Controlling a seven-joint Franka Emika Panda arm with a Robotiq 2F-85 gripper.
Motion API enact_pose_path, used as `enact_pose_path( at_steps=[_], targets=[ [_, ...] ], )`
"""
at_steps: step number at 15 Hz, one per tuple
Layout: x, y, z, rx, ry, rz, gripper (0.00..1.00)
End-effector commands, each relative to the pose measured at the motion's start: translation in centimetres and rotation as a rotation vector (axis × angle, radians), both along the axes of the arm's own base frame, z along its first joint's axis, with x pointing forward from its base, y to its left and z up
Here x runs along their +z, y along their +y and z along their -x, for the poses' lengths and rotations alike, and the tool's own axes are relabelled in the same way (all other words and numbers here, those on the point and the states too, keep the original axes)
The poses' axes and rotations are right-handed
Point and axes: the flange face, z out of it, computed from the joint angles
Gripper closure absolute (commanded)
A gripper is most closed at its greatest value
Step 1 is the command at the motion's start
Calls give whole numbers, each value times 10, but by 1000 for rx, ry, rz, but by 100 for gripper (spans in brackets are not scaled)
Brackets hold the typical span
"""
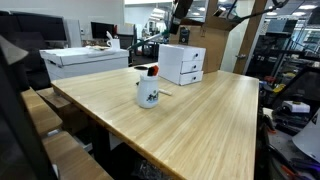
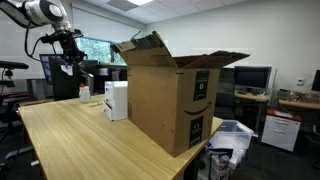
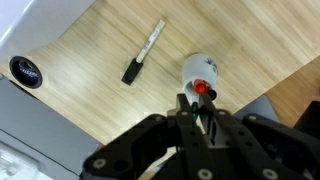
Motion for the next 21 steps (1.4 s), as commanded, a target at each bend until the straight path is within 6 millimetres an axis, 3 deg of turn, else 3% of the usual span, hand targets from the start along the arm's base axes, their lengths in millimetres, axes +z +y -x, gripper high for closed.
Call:
enact_pose_path(
  at_steps=[1,12,21],
  targets=[
    [-7,10,-6,52,69,112,94],
    [-23,33,-23,111,152,318,94],
    [-9,48,-28,162,215,419,94]
  ],
)
